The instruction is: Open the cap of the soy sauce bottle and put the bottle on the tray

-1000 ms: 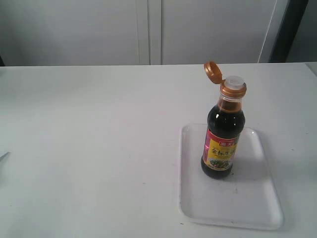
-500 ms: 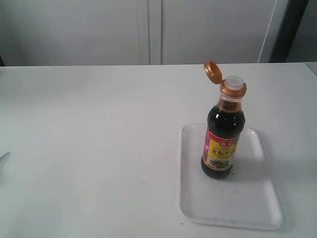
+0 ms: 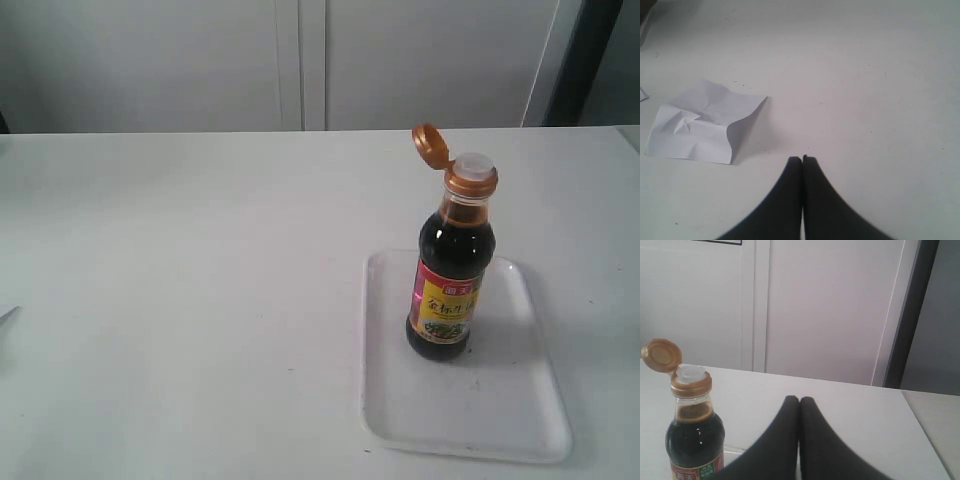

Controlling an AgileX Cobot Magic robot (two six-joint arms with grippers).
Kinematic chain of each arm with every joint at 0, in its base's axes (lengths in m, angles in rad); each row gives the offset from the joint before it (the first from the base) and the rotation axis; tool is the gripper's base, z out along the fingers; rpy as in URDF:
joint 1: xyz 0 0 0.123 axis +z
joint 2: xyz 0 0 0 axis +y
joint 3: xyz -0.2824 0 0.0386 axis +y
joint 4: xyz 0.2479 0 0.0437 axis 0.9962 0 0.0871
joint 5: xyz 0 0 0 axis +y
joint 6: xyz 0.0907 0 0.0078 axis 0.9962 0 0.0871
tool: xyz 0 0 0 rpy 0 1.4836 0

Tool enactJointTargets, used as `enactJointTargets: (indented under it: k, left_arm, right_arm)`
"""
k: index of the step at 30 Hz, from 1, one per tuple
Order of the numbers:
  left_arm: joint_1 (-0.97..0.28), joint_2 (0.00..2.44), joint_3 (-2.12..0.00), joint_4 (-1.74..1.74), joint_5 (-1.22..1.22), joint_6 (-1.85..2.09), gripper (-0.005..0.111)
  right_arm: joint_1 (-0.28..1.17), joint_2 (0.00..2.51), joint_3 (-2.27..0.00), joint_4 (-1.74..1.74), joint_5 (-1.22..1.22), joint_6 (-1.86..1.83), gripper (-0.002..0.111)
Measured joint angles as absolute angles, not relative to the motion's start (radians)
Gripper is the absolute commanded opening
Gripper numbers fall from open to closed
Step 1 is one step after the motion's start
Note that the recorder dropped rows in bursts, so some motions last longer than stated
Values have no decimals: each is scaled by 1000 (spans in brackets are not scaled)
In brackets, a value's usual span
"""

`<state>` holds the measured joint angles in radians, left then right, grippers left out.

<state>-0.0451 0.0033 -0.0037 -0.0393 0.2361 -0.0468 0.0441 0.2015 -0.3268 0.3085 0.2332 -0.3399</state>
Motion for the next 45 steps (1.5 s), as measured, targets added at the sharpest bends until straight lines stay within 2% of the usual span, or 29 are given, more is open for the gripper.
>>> enactJointTargets:
  k: [19,24,34,45]
  left_arm:
    - [-45,3,-4,-39,236,-47,0]
    - [-45,3,-4,-39,236,-47,0]
    - [-45,3,-4,-39,236,-47,0]
    - [-45,3,-4,-39,236,-47,0]
  right_arm:
    - [44,202,-322,53,272,-51,0]
    - [44,192,-255,40,268,-47,0]
    - [44,19,-92,22,259,-45,0]
    - [44,7,-5,0,267,-45,0]
